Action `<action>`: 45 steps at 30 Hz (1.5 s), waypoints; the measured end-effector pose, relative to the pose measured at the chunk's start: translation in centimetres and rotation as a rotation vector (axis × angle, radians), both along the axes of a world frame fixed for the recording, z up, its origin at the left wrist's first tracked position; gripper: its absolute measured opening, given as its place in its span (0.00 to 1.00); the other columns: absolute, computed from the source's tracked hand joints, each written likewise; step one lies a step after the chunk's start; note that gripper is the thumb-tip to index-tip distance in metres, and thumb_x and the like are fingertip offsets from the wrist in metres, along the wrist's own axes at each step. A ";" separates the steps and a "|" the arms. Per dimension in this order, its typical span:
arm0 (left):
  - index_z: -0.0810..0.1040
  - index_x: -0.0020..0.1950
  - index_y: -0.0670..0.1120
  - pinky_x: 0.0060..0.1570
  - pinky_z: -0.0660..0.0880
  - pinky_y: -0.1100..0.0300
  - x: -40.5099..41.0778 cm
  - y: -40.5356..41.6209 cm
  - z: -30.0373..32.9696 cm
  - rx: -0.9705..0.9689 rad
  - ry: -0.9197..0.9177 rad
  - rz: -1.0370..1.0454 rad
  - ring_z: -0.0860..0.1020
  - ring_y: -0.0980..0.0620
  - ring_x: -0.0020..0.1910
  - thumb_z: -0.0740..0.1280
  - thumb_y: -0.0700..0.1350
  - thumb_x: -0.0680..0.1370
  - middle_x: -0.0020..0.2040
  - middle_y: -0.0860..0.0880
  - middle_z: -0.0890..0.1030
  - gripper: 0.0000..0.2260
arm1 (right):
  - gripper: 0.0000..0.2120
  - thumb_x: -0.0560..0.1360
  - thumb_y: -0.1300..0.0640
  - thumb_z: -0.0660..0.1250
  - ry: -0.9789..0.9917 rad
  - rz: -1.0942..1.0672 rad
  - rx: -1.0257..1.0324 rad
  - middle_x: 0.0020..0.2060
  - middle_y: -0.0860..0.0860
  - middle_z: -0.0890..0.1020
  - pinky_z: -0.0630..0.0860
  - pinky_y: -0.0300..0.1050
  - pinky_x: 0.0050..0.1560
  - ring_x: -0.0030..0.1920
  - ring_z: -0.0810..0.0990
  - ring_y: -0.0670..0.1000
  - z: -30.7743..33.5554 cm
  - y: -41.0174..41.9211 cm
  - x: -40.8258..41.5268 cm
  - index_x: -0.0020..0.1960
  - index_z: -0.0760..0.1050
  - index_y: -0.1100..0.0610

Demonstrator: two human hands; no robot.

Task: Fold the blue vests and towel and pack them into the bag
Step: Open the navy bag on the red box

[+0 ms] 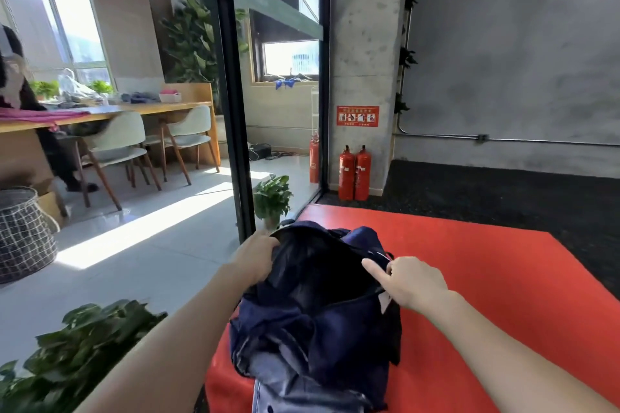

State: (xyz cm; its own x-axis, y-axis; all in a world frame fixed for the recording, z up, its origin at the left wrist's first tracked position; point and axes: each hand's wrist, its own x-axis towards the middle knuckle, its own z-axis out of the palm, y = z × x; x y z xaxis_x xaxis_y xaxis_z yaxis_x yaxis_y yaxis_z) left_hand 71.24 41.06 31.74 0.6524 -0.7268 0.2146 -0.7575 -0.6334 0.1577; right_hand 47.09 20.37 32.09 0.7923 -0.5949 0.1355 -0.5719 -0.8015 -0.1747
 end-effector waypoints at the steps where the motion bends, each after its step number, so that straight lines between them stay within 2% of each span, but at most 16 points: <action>1: 0.83 0.57 0.46 0.54 0.75 0.51 0.2 0.3 -1.2 -0.004 0.006 0.009 0.77 0.42 0.54 0.63 0.38 0.76 0.52 0.47 0.74 0.13 | 0.33 0.76 0.25 0.45 0.020 -0.008 -0.002 0.49 0.51 0.82 0.73 0.49 0.47 0.52 0.81 0.57 -0.7 0.0 0.0 0.39 0.74 0.49; 5: 0.80 0.47 0.48 0.49 0.77 0.48 1.2 0.9 -2.5 -0.086 -0.024 0.045 0.77 0.43 0.49 0.62 0.38 0.74 0.48 0.50 0.74 0.09 | 0.35 0.76 0.25 0.45 -0.012 -0.041 0.050 0.46 0.48 0.82 0.73 0.49 0.46 0.50 0.81 0.55 -1.2 -0.6 0.6 0.39 0.77 0.51; 7: 0.80 0.46 0.47 0.47 0.77 0.48 1.8 0.9 -1.6 -0.115 -0.062 0.059 0.77 0.43 0.47 0.62 0.37 0.74 0.48 0.49 0.76 0.09 | 0.36 0.75 0.24 0.45 -0.061 -0.033 0.092 0.43 0.47 0.81 0.74 0.49 0.46 0.48 0.80 0.54 -1.3 -0.6 1.4 0.39 0.79 0.51; 10: 0.79 0.43 0.43 0.45 0.77 0.47 2.6 0.8 0.8 -0.175 -0.092 0.060 0.77 0.41 0.46 0.63 0.31 0.70 0.46 0.47 0.76 0.09 | 0.33 0.76 0.25 0.48 -0.194 -0.008 0.130 0.46 0.47 0.79 0.74 0.50 0.49 0.51 0.80 0.54 -0.9 -0.1 3.0 0.45 0.80 0.49; 15: 0.81 0.50 0.41 0.47 0.76 0.49 2.4 0.3 4.0 -0.287 -0.211 0.045 0.75 0.42 0.49 0.64 0.30 0.72 0.49 0.46 0.77 0.12 | 0.30 0.79 0.31 0.51 -0.417 0.021 0.084 0.46 0.48 0.73 0.74 0.52 0.52 0.55 0.78 0.58 1.9 0.5 4.5 0.56 0.79 0.53; 17: 0.80 0.51 0.44 0.46 0.77 0.48 2.2 0.4 3.7 -0.229 -0.220 0.064 0.74 0.44 0.51 0.64 0.33 0.73 0.51 0.48 0.76 0.11 | 0.30 0.79 0.31 0.51 -0.403 0.008 0.078 0.47 0.49 0.73 0.75 0.53 0.53 0.55 0.78 0.58 1.6 0.6 4.5 0.57 0.79 0.53; 21: 0.78 0.47 0.48 0.46 0.78 0.48 2.9 1.0 0.1 -0.027 -0.054 0.086 0.76 0.45 0.49 0.64 0.39 0.75 0.49 0.51 0.75 0.06 | 0.32 0.78 0.28 0.48 -0.143 0.015 0.180 0.49 0.53 0.82 0.75 0.52 0.51 0.54 0.80 0.59 -2.0 0.6 4.0 0.44 0.78 0.52; 24: 0.79 0.51 0.45 0.51 0.76 0.46 3.4 1.3 -1.9 -0.002 0.068 0.083 0.78 0.41 0.51 0.62 0.37 0.74 0.50 0.46 0.76 0.09 | 0.31 0.77 0.27 0.47 -0.038 -0.003 0.191 0.53 0.50 0.81 0.74 0.52 0.53 0.56 0.80 0.57 -4.0 0.7 3.4 0.53 0.77 0.49; 26: 0.80 0.60 0.45 0.57 0.76 0.46 3.1 1.5 -2.4 -0.068 0.098 0.085 0.77 0.41 0.56 0.62 0.35 0.75 0.56 0.46 0.78 0.16 | 0.30 0.77 0.26 0.48 -0.054 0.004 0.215 0.55 0.48 0.80 0.74 0.53 0.55 0.57 0.79 0.56 -4.3 0.8 3.2 0.59 0.75 0.46; 28: 0.78 0.68 0.47 0.64 0.73 0.47 2.2 1.6 -2.1 -0.106 0.098 0.092 0.74 0.41 0.63 0.62 0.37 0.77 0.64 0.46 0.76 0.19 | 0.28 0.76 0.27 0.50 -0.109 0.024 0.257 0.55 0.47 0.80 0.75 0.53 0.57 0.58 0.79 0.54 -3.9 1.1 2.9 0.63 0.74 0.43; 32: 0.74 0.73 0.50 0.69 0.65 0.46 -0.6 1.8 -0.7 -0.089 0.083 0.136 0.64 0.39 0.71 0.62 0.45 0.81 0.74 0.44 0.67 0.19 | 0.24 0.76 0.28 0.55 -0.199 0.062 0.274 0.49 0.44 0.80 0.75 0.51 0.55 0.54 0.80 0.52 -2.4 1.7 1.6 0.63 0.74 0.41; 37: 0.73 0.73 0.54 0.70 0.62 0.42 -6.4 1.1 0.9 -0.120 0.034 0.111 0.60 0.41 0.73 0.63 0.49 0.81 0.76 0.46 0.64 0.19 | 0.25 0.77 0.28 0.55 -0.223 0.058 0.288 0.47 0.45 0.80 0.76 0.51 0.53 0.51 0.80 0.53 -0.7 2.3 -2.0 0.63 0.73 0.43; 40: 0.71 0.74 0.54 0.70 0.62 0.42 -10.9 0.1 2.1 -0.129 0.021 0.031 0.60 0.41 0.74 0.63 0.51 0.81 0.77 0.47 0.64 0.20 | 0.28 0.76 0.28 0.55 -0.228 0.043 0.286 0.50 0.46 0.81 0.76 0.51 0.54 0.53 0.80 0.53 0.4 2.7 -5.1 0.67 0.72 0.45; 45: 0.72 0.72 0.53 0.65 0.65 0.45 -19.1 -2.3 3.6 -0.156 0.021 -0.115 0.65 0.43 0.70 0.63 0.51 0.80 0.73 0.50 0.70 0.20 | 0.29 0.77 0.28 0.55 -0.233 -0.002 0.249 0.53 0.48 0.81 0.77 0.49 0.50 0.52 0.80 0.52 2.1 3.2 -12.0 0.68 0.71 0.46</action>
